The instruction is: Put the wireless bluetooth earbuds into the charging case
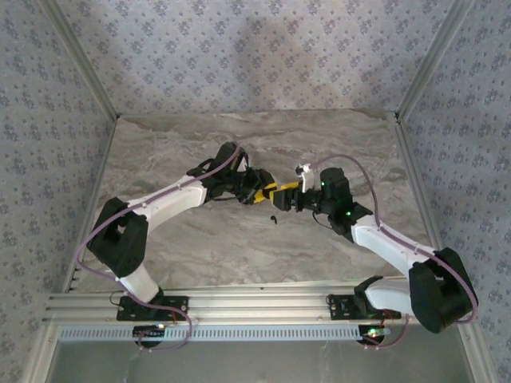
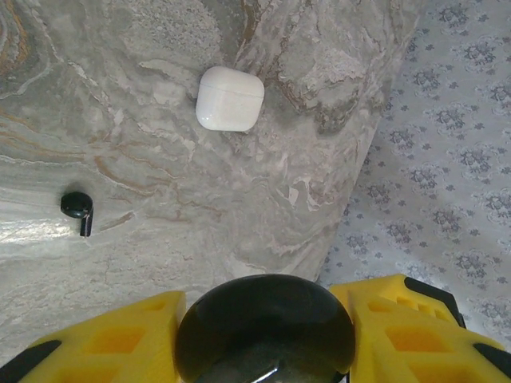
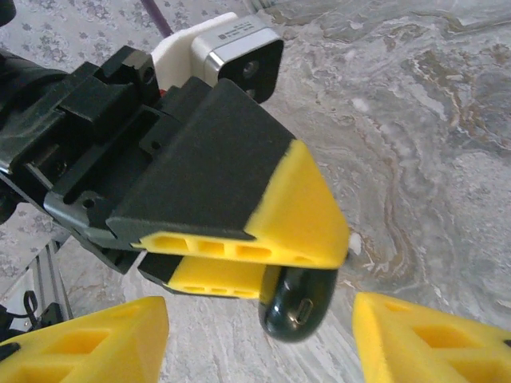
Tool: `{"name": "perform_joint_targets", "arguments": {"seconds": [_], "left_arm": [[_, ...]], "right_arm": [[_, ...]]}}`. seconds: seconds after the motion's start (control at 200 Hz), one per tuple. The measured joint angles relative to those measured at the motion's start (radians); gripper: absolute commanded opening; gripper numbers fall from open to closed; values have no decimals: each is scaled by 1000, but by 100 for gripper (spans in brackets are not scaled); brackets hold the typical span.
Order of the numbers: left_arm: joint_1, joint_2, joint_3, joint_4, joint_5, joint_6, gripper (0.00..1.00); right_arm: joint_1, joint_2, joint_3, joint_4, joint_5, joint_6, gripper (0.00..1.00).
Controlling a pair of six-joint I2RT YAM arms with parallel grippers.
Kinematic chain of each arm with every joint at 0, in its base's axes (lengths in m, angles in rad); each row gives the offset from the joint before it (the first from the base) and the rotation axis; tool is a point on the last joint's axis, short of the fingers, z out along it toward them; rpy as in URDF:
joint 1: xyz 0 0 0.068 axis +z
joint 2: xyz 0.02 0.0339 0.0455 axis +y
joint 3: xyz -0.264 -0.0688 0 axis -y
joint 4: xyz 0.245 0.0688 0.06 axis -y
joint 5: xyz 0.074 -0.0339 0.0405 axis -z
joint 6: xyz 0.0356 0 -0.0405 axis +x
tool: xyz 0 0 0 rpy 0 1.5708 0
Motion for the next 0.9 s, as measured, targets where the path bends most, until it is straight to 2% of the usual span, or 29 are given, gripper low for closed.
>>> {"name": "perform_joint_targets", "arguments": {"seconds": [0.085,0.325,0.655,0.795,0.899], "left_arm": [[0,0,0,5,3,-5,46],[1,0,0,19,3,-22,46],[1,-12,-13,61,3,-42,46],[1,-30,-24,74,3,-53,45],[1,-35,-28,88,3,-61,45]], "right_arm": [[8,15,9,8,0,1,56],[11,31,10,15,22,1,52],[14,42,10,23,39,1,52],[14,42,10,33,46,8,45],[14,42,10,42,55,8,44]]}}
